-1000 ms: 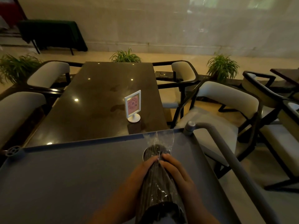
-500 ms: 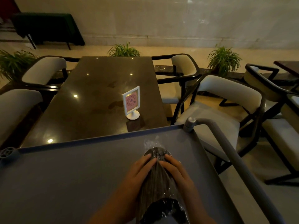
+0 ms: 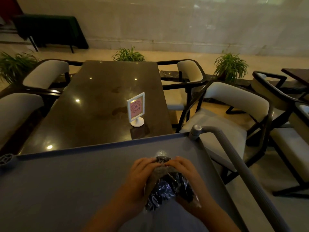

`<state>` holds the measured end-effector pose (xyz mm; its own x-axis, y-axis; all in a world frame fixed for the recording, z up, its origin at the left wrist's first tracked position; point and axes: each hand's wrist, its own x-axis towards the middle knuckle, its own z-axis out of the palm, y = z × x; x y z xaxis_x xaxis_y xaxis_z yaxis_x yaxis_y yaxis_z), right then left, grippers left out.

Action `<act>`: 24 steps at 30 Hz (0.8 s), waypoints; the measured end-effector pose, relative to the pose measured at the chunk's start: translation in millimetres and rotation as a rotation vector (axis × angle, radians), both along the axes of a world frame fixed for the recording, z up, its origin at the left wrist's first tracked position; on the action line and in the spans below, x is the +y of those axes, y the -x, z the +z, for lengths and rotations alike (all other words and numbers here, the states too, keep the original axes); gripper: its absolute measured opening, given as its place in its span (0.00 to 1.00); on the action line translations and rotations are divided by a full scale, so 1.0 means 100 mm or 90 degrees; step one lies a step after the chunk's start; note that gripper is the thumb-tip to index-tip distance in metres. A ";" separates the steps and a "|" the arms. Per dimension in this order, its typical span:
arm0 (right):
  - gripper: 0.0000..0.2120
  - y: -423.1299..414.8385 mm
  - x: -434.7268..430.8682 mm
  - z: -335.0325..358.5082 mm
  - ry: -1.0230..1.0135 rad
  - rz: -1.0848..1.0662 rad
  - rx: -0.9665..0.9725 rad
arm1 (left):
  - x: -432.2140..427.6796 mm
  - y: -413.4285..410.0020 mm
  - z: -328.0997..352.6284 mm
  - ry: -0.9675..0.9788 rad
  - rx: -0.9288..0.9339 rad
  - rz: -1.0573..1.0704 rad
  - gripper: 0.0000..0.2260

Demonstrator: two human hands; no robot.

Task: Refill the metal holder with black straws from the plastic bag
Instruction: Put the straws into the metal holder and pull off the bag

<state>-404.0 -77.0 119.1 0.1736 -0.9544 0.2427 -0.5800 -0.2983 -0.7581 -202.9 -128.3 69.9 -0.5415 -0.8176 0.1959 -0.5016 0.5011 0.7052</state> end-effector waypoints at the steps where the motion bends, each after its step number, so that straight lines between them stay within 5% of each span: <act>1: 0.26 0.00 -0.03 -0.02 -0.018 0.002 0.000 | 0.00 0.00 0.10 0.017 -0.004 -0.008 0.24; 5: 0.39 -0.02 -0.13 -0.19 -0.200 -0.072 -0.077 | 0.01 -0.01 0.29 -0.114 0.046 0.011 0.34; 7: 0.37 -0.05 -0.14 -0.27 -0.267 -0.085 -0.099 | 0.02 -0.02 0.26 -0.173 0.079 0.045 0.35; 10: 0.25 -0.12 -0.15 -0.35 -0.280 -0.054 -0.100 | 0.01 -0.09 0.06 -0.230 0.094 0.064 0.29; 13: 0.24 -0.21 -0.13 -0.48 -0.299 -0.060 -0.112 | 0.06 -0.16 -0.06 -0.267 0.108 0.098 0.26; 18: 0.17 -0.39 -0.21 -0.41 -0.226 -0.083 -0.111 | 0.03 -0.23 -0.06 -0.294 0.178 0.151 0.31; 24: 0.29 -0.28 -0.18 -0.30 -0.224 -0.097 -0.245 | -0.07 -0.27 0.23 -0.294 0.252 0.115 0.25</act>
<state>-376.4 -95.3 88.9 -0.0119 -0.9970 -0.0767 -0.2574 0.0772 -0.9632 -175.6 -135.3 93.1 -0.3459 -0.9373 -0.0414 -0.2075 0.0334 0.9777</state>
